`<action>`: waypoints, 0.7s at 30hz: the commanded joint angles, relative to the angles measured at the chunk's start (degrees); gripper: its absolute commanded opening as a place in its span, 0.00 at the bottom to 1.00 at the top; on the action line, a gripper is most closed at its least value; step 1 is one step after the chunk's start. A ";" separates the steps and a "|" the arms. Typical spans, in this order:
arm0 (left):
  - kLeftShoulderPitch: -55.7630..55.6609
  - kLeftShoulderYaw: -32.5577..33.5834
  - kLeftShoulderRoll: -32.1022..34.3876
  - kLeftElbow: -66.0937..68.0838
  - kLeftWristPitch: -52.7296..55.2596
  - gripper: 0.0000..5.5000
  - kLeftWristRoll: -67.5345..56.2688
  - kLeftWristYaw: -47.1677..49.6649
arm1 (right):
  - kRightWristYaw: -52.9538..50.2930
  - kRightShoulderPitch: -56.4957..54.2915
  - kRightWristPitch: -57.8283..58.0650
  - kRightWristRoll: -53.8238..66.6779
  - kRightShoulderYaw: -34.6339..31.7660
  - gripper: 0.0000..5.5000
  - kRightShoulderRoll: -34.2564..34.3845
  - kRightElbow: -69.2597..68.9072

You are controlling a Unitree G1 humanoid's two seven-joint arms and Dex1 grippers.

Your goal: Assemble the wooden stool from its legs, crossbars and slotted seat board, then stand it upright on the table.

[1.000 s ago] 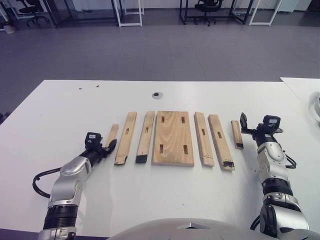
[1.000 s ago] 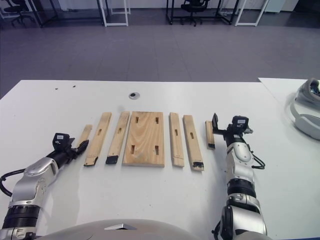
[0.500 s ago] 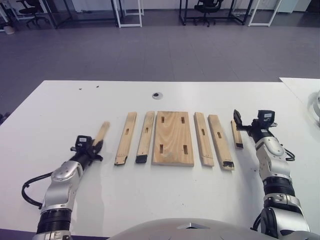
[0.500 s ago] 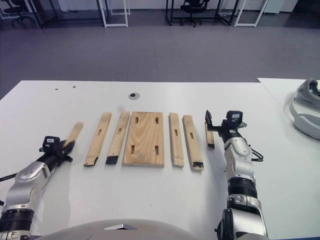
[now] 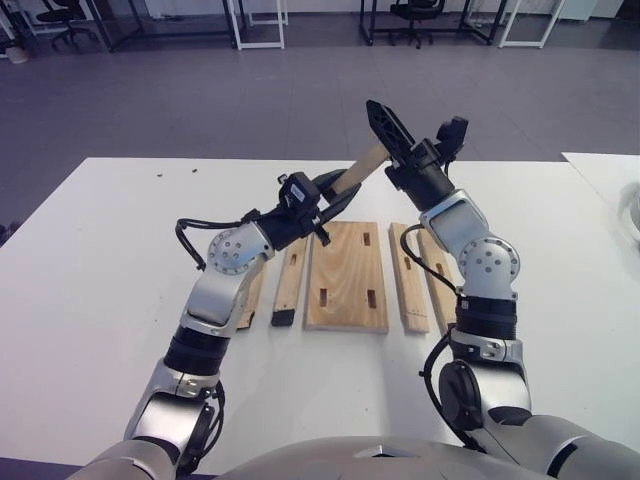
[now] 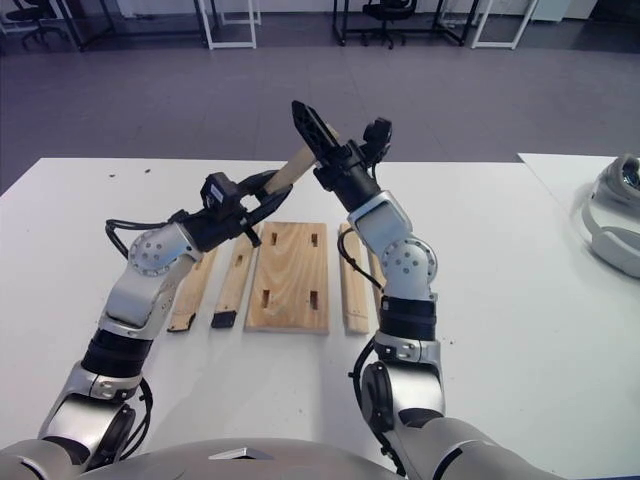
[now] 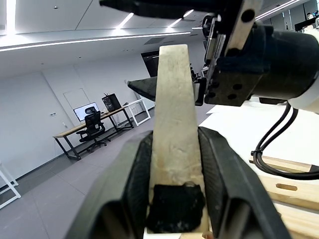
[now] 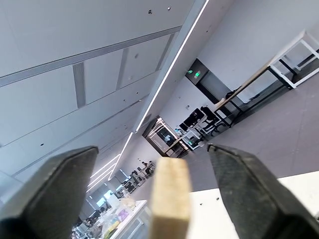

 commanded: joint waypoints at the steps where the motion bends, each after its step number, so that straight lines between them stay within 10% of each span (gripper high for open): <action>1: -0.97 0.57 0.89 -0.75 -0.26 0.23 0.40 -1.19 | -1.57 0.04 2.85 2.79 -0.07 0.63 0.20 -1.73; 16: -1.05 1.68 1.27 -0.53 -0.82 0.23 0.65 -2.60 | -1.53 3.74 7.35 4.14 0.92 0.10 -3.15 -4.24; 21: 0.10 -0.59 1.88 -1.40 0.43 0.30 1.08 -4.86 | -1.31 4.90 5.86 3.18 0.52 0.08 -3.75 -5.27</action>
